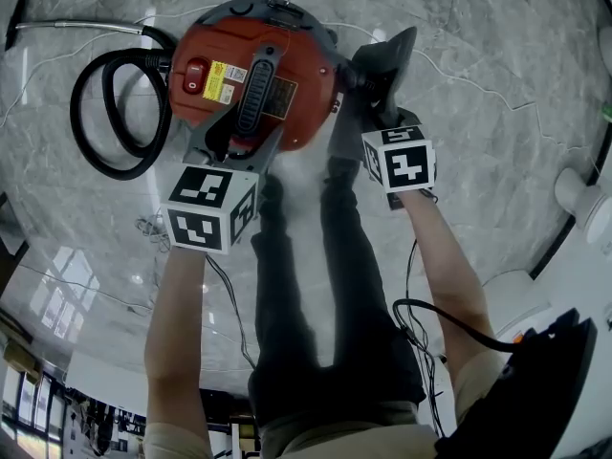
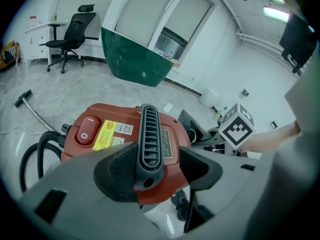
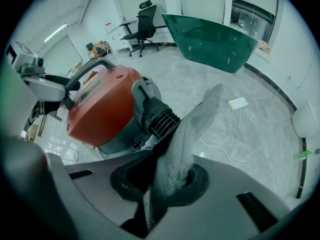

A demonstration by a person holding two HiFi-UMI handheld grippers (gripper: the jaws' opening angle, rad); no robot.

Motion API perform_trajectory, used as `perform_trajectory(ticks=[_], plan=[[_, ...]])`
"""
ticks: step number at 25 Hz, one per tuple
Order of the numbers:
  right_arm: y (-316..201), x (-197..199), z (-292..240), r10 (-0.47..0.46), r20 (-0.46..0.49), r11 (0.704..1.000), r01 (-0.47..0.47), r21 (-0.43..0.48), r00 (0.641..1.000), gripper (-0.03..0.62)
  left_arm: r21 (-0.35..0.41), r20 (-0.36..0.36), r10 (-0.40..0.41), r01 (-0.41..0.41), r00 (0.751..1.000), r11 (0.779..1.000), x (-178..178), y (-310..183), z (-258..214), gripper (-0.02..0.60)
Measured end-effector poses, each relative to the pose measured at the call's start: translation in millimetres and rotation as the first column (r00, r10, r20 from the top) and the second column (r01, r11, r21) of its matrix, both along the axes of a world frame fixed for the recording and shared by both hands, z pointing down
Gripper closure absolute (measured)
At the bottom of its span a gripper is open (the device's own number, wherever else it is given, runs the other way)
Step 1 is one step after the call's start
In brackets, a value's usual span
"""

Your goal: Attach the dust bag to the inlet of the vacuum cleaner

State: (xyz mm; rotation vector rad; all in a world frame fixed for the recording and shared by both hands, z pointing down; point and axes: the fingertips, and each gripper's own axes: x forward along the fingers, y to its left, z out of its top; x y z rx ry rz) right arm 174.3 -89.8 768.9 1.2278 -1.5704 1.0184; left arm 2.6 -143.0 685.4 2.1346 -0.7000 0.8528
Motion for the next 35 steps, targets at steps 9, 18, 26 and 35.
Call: perform_trajectory(ticks=[9, 18, 26, 35], plan=[[1, -1, 0, -0.085, -0.061, 0.996, 0.084, -0.022, 0.994, 0.543, -0.015, -0.02, 0.002, -0.002, 1.0, 1.0, 1, 1, 0, 0.357], [-9, -14, 0, 0.038, 0.024, 0.999, -0.037, -0.025, 0.999, 0.543, -0.017, -0.023, 0.006, -0.007, 1.0, 1.0, 2, 1, 0, 0.357], [-10, -17, -2, -0.027, 0.027, 1.0, 0.027, -0.002, 0.999, 0.545, -0.023, -0.037, 0.011, -0.012, 0.999, 1.0, 2, 1, 0, 0.357], [-5, -12, -5, -0.185, 0.063, 0.982, 0.183, 0.042, 0.981, 0.543, -0.021, -0.047, 0.028, -0.03, 0.998, 0.999, 2, 0, 0, 0.357]])
